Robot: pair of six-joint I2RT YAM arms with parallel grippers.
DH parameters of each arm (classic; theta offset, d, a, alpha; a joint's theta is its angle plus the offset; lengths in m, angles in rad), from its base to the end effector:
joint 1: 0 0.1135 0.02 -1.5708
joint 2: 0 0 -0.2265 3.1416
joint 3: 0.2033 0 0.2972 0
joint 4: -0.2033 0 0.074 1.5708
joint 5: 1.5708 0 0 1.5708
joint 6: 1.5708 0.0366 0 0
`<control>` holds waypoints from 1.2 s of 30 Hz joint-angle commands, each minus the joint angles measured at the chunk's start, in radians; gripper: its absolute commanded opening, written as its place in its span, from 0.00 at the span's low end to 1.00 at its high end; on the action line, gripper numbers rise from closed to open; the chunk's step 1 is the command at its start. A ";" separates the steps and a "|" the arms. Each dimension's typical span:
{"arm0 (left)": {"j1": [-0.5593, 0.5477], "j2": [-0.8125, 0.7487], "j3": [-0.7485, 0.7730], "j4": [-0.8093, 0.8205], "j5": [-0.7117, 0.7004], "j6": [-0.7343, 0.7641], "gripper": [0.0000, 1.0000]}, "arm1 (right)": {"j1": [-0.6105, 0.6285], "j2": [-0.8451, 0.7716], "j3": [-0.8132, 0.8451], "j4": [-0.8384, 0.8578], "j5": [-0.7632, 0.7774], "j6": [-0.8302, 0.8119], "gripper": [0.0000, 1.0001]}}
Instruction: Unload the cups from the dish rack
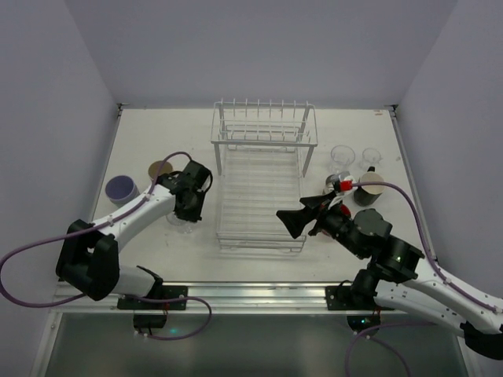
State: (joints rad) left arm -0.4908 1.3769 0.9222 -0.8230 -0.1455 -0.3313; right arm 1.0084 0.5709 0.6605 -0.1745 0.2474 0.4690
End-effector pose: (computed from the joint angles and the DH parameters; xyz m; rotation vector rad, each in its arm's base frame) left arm 0.2636 -0.1349 0.1563 0.1941 2.8089 0.0220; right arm 0.1265 0.1839 0.3124 -0.2696 1.7146 0.9080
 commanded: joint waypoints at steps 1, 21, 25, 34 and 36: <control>-0.023 0.007 0.038 0.030 -0.060 -0.034 0.20 | 0.001 -0.017 -0.010 -0.014 0.038 -0.023 0.99; -0.034 -0.533 0.128 0.243 -0.037 -0.012 0.91 | -0.001 -0.152 0.088 -0.137 0.070 -0.009 0.99; -0.034 -0.689 0.175 0.291 -0.043 0.000 0.99 | 0.001 -0.273 0.134 -0.206 0.166 -0.004 0.99; -0.034 -0.779 0.204 0.283 -0.020 0.020 1.00 | -0.001 -0.376 0.238 -0.322 0.424 -0.035 0.99; -0.034 -0.815 0.173 0.311 -0.011 0.023 1.00 | 0.001 -0.379 0.248 -0.322 0.446 -0.046 0.99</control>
State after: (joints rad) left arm -0.5190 0.6041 1.1202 -0.5613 -0.1726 -0.3214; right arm 0.9928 0.2310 0.8536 -0.4580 0.5953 0.4553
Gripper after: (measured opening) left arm 0.997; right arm 0.990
